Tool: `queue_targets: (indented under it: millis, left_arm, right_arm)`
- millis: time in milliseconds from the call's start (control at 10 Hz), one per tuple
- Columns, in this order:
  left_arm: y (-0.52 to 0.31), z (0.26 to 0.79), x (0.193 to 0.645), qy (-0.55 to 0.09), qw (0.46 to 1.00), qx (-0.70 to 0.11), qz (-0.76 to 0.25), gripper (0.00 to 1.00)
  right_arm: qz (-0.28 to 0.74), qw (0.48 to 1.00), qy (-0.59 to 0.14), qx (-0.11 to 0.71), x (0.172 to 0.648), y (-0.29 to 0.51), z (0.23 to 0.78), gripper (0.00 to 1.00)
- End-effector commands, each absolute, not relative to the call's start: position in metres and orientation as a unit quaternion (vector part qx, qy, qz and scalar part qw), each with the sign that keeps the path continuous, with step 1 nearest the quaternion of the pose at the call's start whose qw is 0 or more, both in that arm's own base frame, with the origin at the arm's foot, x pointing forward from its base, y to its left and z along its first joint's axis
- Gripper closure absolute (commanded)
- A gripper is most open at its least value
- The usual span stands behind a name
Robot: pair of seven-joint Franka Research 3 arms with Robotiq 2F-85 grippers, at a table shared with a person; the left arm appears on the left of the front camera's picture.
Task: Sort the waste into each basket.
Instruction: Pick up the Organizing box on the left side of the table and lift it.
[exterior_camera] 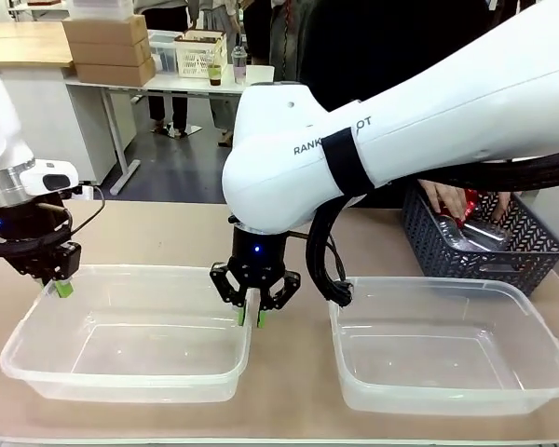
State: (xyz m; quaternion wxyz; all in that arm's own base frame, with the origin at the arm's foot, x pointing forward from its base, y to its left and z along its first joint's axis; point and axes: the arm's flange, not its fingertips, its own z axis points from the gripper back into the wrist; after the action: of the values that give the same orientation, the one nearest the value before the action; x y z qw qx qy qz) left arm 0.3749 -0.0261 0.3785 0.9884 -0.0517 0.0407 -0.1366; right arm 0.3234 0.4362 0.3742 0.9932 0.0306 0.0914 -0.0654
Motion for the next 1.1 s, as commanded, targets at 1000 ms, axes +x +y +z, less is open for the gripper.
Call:
queue_targets:
  millis: [1000]
  left_arm:
    - [-0.027, 0.49, 0.345, 0.006, 1.0, -0.026, -0.014, 1.0]
  right_arm:
    - [0.018, 0.992, 0.124, 0.007, 0.328, 0.388, 0.475, 1.0]
